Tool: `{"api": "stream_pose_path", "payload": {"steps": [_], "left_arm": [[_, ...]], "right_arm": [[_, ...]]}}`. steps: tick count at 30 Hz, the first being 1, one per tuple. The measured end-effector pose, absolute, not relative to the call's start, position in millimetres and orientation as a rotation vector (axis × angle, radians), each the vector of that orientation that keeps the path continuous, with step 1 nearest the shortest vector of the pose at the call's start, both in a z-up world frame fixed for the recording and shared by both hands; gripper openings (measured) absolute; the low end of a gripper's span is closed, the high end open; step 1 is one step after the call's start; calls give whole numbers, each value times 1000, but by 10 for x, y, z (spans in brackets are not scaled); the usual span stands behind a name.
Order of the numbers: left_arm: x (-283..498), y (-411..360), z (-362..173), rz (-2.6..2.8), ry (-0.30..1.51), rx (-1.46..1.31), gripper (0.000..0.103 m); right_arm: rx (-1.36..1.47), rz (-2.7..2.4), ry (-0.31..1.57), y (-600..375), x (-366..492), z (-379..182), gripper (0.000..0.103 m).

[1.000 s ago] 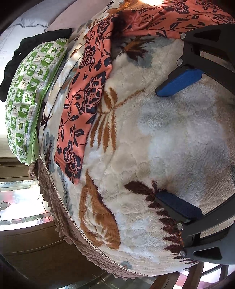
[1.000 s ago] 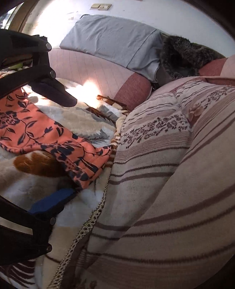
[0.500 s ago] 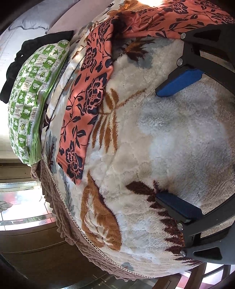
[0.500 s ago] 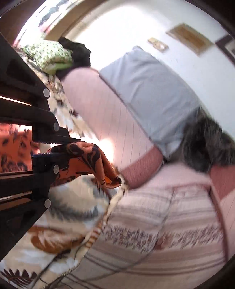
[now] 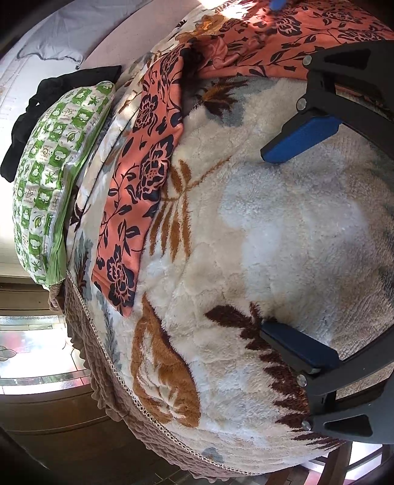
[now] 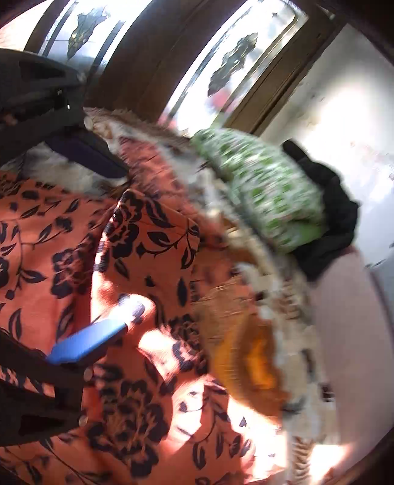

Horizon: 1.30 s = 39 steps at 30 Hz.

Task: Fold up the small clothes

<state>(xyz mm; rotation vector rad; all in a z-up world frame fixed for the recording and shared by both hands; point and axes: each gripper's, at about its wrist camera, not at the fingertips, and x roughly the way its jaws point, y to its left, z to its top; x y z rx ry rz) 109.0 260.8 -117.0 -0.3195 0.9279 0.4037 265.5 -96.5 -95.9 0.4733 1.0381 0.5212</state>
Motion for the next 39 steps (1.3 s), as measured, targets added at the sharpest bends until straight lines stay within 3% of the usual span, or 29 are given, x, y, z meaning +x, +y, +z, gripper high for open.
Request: {"api": "stream_pose_path", "payload": {"steps": [3, 11, 14, 16, 17, 24, 28, 33, 39], "left_arm": [[1089, 2634, -1161, 404, 922, -345, 103], [1110, 2592, -1177, 427, 929, -319, 103], [1118, 2582, -1185, 436, 929, -310, 103], [1125, 2561, -1192, 442, 932, -293, 103], [1126, 2556, -1199, 442, 934, -286, 103], [1136, 2538, -1208, 463, 927, -272, 103], [1138, 2550, -1207, 460, 925, -277, 103], [1135, 2599, -1145, 454, 920, -324, 103], [1161, 2814, -797, 218, 796, -604, 103]], "right_arm": [[516, 492, 1049, -1075, 2482, -1213, 96], [695, 407, 882, -2285, 2456, -763, 96], [802, 292, 868, -2862, 2542, -1012, 103], [886, 120, 1011, -3211, 2635, -1420, 101], [970, 169, 963, -3319, 2589, -1467, 101], [909, 401, 824, -3446, 2729, -876, 101], [959, 152, 956, -3868, 3010, -1464, 98], [958, 276, 801, -3806, 2656, -1089, 98], [791, 373, 811, -3302, 1856, -1009, 98]]}}
